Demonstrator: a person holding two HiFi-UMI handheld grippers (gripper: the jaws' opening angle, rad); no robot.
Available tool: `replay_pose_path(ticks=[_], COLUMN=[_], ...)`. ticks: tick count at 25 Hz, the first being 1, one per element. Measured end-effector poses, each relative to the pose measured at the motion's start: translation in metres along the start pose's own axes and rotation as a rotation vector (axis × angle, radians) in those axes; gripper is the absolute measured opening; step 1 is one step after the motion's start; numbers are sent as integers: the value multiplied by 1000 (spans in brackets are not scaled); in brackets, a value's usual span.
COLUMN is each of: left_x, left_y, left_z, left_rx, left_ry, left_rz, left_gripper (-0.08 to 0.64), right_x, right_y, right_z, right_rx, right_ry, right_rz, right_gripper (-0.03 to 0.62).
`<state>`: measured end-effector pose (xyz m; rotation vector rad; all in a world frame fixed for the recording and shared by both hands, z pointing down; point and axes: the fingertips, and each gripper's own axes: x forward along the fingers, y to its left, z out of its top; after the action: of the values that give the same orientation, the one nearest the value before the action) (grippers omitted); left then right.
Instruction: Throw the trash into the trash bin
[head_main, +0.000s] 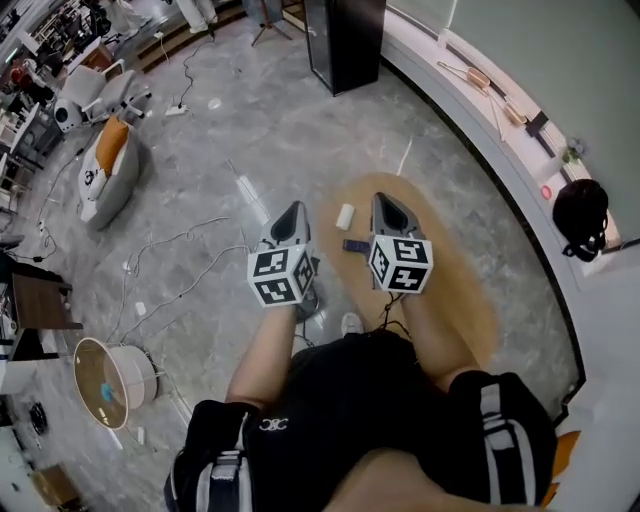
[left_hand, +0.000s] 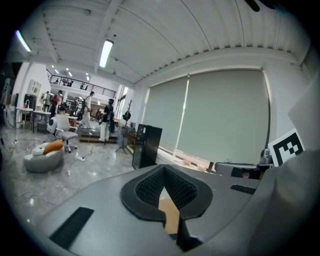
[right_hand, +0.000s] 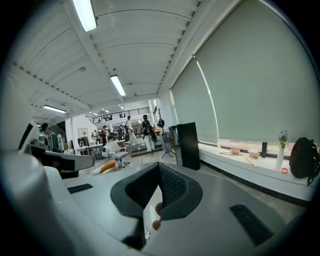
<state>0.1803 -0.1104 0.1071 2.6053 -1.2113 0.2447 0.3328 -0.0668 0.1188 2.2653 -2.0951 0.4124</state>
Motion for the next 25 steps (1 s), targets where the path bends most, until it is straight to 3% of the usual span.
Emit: replay_pose_path(ticks=[4, 9, 20, 22, 25], left_x=[22, 44, 91, 102, 116], left_y=[1, 14, 51, 54, 60], left_z=[-20, -55, -122, -136, -160], left_rx=[-26, 28, -73, -80, -97], left_ry=[41, 120, 237, 257, 293], left_rz=[2, 11, 55, 59, 67], left_gripper=[11, 11, 11, 11, 11], right_x=[26, 54, 120, 136, 157], right_y=[-17, -24, -40, -43, -50], right_z=[-15, -37, -121, -143, -183], right_rx=[5, 31, 110, 151, 183], right_ry=[59, 114, 259, 285, 358], right_rz=[-6, -21, -18, 9, -3], right_gripper=[3, 3, 5, 112, 137])
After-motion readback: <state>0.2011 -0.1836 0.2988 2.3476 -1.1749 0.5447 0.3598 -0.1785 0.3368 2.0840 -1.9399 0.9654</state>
